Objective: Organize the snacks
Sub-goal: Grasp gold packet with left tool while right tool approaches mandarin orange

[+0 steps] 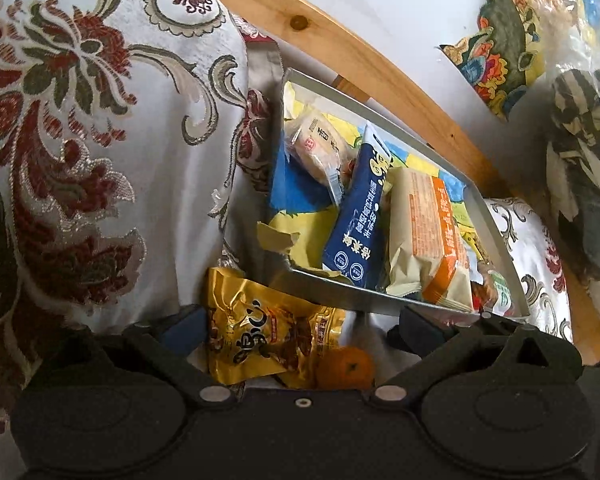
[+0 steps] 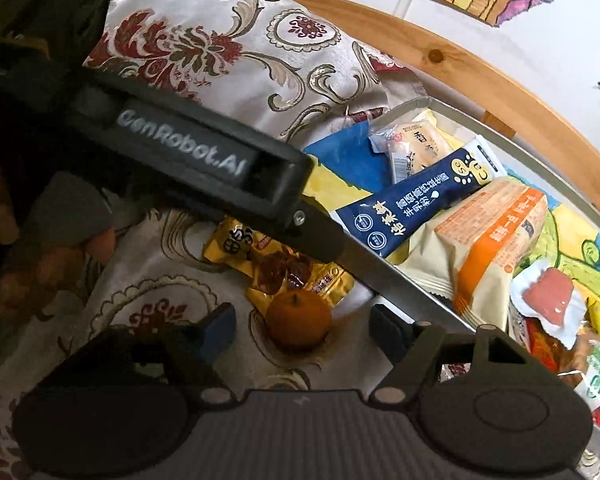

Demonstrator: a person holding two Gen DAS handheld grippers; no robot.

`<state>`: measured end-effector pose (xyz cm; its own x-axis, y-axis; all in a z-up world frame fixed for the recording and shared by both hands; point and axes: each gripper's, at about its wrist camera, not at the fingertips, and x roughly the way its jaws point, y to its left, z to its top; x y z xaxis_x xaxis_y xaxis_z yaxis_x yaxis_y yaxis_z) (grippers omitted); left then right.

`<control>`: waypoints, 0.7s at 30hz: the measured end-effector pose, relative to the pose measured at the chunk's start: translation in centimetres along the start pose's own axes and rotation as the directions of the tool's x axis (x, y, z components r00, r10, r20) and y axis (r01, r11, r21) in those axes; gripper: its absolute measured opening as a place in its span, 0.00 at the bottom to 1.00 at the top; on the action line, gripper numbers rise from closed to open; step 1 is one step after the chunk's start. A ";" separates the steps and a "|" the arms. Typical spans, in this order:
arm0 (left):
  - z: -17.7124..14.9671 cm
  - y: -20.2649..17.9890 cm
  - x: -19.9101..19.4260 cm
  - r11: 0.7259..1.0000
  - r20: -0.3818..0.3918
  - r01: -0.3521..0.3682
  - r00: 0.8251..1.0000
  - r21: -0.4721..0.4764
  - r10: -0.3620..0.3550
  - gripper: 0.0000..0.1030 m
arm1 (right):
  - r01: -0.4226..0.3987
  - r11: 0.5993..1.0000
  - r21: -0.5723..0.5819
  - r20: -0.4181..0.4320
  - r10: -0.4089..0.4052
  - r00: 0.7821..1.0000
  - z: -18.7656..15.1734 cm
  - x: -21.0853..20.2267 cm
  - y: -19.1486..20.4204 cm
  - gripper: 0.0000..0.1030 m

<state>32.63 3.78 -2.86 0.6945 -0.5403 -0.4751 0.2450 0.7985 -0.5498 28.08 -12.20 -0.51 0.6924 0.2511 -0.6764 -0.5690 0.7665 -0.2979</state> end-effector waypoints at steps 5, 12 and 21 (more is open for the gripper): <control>-0.5 -0.9 0.4 0.995 -0.020 -0.037 0.999 0.091 0.039 0.99 | -0.027 0.999 0.037 0.004 0.026 1.000 0.0 0.6 -0.5 0.74; -0.5 -1.0 0.2 0.992 -0.021 -0.060 0.998 0.107 0.063 0.92 | -0.023 1.000 0.007 0.002 0.023 1.000 -0.5 0.9 0.0 0.39; -1.4 -1.5 0.5 0.978 0.006 -0.104 0.994 0.181 0.105 0.90 | 0.011 1.000 0.027 -0.017 -0.010 1.000 -0.8 -2.6 -1.5 0.39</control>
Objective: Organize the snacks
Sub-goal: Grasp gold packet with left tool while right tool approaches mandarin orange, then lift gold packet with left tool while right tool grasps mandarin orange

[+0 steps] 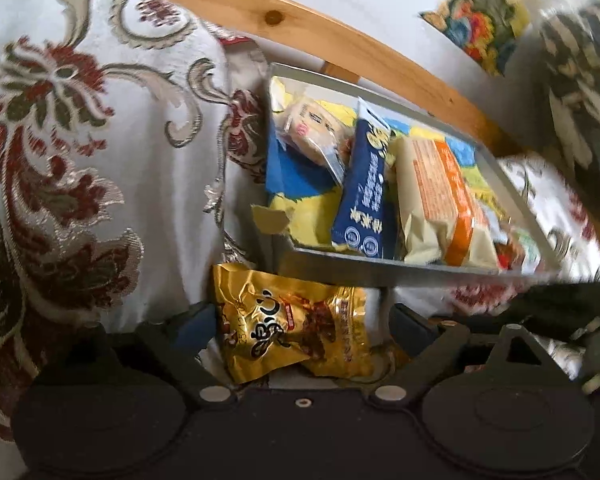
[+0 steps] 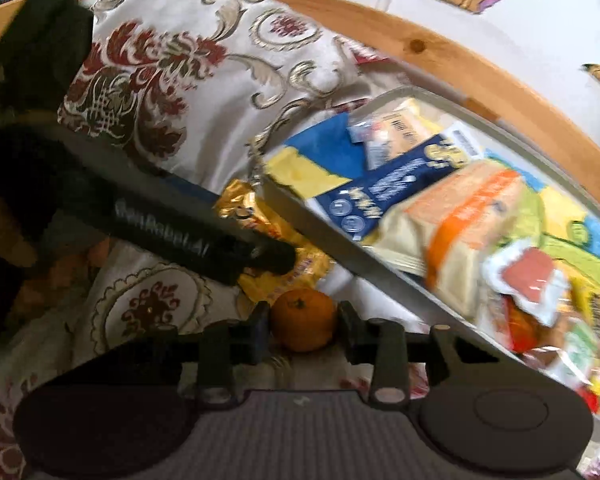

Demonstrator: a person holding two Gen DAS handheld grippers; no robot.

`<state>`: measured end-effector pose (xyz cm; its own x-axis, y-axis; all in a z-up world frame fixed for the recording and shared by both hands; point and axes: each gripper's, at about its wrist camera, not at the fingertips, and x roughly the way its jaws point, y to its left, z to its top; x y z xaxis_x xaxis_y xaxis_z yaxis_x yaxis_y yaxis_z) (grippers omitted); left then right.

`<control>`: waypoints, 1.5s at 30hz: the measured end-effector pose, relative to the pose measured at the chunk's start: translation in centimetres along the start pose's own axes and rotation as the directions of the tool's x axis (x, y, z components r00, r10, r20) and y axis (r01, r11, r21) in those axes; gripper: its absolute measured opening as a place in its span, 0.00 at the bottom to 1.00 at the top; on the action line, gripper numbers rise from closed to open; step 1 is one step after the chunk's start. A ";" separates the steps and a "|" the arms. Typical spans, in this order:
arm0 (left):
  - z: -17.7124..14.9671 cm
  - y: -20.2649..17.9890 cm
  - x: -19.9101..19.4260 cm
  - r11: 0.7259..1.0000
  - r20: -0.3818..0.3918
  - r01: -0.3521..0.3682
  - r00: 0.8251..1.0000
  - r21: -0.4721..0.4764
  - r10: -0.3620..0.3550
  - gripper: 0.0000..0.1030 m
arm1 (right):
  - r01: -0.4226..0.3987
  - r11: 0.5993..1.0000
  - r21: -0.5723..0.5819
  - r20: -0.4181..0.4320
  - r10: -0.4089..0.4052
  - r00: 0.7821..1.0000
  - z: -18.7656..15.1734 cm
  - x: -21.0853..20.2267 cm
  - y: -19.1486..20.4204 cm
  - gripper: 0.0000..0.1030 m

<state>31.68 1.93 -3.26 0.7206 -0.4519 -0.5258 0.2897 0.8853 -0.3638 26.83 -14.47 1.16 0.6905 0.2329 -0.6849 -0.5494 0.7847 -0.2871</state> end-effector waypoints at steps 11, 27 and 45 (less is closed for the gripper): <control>-0.2 -1.0 -0.7 1.000 -0.021 -0.017 1.000 0.015 0.017 0.71 | 0.036 0.999 0.031 -0.039 -0.035 0.999 -2.2 -1.5 -2.6 0.39; -2.4 -4.3 -3.9 0.989 -0.070 0.066 0.996 0.134 -0.057 0.50 | 0.025 0.997 0.070 -0.031 -0.023 0.999 -3.0 -1.4 -3.1 0.39; -3.0 -5.6 -2.9 0.983 -0.100 -0.035 0.994 0.178 0.053 0.36 | 0.027 0.992 0.126 -0.037 -0.023 0.999 -3.5 -0.6 -3.2 0.40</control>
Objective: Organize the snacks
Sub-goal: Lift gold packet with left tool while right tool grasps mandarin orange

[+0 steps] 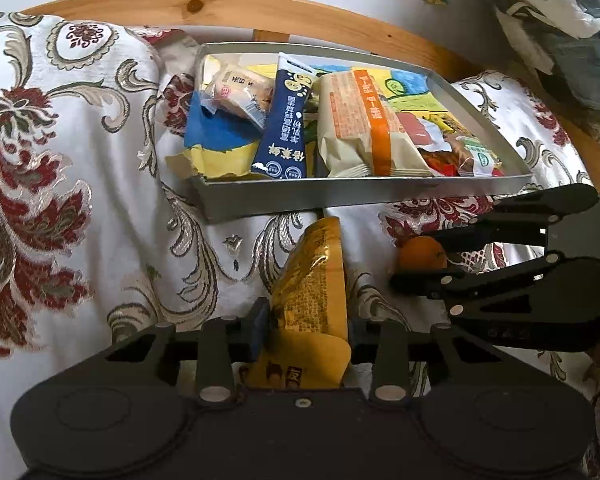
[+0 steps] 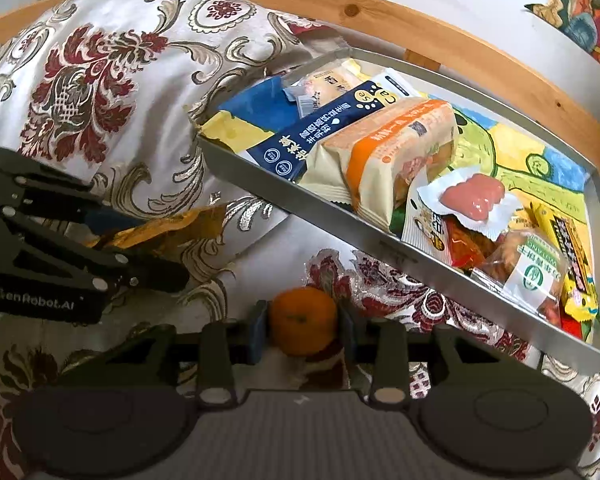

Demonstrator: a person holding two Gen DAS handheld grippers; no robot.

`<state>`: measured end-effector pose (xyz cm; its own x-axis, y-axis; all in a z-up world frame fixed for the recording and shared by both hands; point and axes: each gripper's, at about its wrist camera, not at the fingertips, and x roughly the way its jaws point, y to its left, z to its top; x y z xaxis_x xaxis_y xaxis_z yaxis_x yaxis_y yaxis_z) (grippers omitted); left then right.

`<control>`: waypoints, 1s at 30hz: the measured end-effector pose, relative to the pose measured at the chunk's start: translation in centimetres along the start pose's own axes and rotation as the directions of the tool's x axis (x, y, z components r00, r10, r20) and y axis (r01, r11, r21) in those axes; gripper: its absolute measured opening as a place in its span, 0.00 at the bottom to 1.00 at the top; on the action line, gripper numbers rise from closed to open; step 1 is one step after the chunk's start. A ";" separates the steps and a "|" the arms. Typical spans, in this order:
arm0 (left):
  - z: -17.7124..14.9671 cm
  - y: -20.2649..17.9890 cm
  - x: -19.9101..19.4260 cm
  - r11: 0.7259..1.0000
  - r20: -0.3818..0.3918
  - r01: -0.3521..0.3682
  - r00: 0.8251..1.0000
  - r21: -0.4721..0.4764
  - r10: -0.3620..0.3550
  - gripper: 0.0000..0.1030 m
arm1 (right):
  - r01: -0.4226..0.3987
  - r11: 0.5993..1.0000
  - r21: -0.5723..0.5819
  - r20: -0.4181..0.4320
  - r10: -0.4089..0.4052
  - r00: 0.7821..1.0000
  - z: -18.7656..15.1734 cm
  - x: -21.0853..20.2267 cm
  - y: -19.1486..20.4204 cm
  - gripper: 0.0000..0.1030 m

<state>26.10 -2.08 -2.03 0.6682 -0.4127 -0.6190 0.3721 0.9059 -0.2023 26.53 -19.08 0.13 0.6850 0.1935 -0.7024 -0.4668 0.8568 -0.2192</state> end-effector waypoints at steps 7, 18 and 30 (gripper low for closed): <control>-0.6 -1.2 -1.7 1.000 -0.012 -0.011 1.000 -0.021 0.011 0.31 | 0.006 1.000 0.021 -0.007 -0.006 1.000 -0.6 -0.7 0.2 0.38; -3.0 -3.6 -3.9 1.000 -0.123 0.002 0.992 -0.030 -0.006 0.18 | -0.085 0.969 0.231 -0.171 0.127 0.977 -4.7 -1.2 -0.8 0.38; -4.9 -3.2 -4.1 0.992 -0.196 -0.070 0.979 -0.108 0.048 0.26 | -0.113 0.977 0.182 -0.163 0.143 0.976 -5.8 -2.0 1.5 0.47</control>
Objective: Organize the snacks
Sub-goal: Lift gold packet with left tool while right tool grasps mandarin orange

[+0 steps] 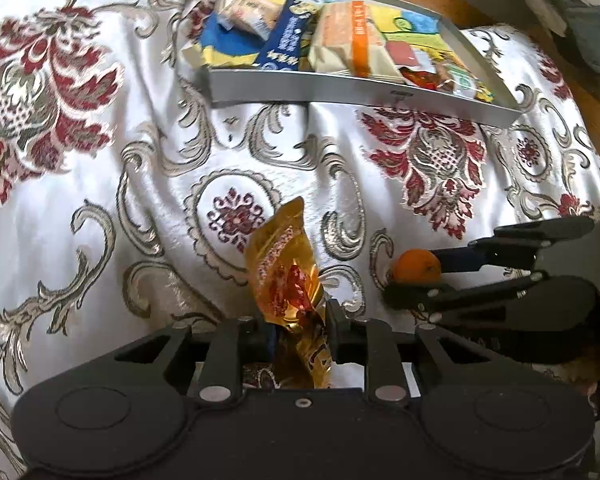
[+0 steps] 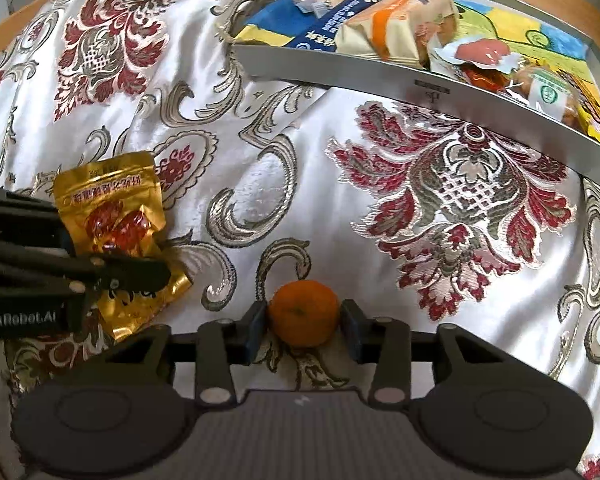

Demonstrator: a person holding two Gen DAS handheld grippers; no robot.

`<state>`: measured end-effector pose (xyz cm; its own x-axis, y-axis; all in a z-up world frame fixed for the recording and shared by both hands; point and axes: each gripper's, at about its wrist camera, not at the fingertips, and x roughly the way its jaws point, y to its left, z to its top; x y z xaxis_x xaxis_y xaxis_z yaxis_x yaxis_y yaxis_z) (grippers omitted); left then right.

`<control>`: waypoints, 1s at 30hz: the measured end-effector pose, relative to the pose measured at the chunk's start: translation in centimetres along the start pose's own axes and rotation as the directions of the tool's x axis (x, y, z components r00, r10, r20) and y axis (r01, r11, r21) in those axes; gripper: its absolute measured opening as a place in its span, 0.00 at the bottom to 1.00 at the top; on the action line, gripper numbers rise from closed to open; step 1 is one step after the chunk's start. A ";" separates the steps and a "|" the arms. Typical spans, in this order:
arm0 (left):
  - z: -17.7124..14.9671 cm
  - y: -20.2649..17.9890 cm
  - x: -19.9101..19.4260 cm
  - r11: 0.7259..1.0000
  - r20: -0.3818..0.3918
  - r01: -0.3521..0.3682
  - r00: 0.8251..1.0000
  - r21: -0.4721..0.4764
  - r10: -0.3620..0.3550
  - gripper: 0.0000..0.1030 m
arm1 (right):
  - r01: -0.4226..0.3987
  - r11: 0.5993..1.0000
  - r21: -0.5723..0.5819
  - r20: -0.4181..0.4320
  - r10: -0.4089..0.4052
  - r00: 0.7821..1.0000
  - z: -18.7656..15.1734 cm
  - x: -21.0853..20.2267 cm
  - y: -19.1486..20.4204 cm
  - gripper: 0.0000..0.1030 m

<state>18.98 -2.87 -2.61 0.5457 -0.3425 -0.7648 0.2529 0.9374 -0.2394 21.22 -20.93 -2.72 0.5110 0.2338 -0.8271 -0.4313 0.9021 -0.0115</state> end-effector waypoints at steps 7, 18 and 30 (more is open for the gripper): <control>0.2 0.4 0.1 0.999 -0.001 -0.001 1.000 -0.033 0.001 0.27 | -0.039 0.997 0.060 0.024 0.037 0.999 -0.3 -0.2 -0.9 0.49; 0.0 0.2 0.4 0.997 0.016 0.030 0.999 -0.064 -0.029 0.20 | -0.001 0.989 0.150 0.041 -0.006 0.999 -0.4 -0.6 -0.6 0.37; 1.0 0.4 -1.1 0.991 0.154 0.050 0.988 -0.128 -0.030 0.18 | -0.008 0.987 0.163 0.152 -0.017 0.988 1.0 -2.6 -1.0 0.37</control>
<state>19.32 -2.14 -1.29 0.6547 -0.3756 -0.6559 0.1754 0.9196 -0.3515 21.02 -22.11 0.03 0.6253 0.2711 -0.7318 -0.3084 0.9472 0.0873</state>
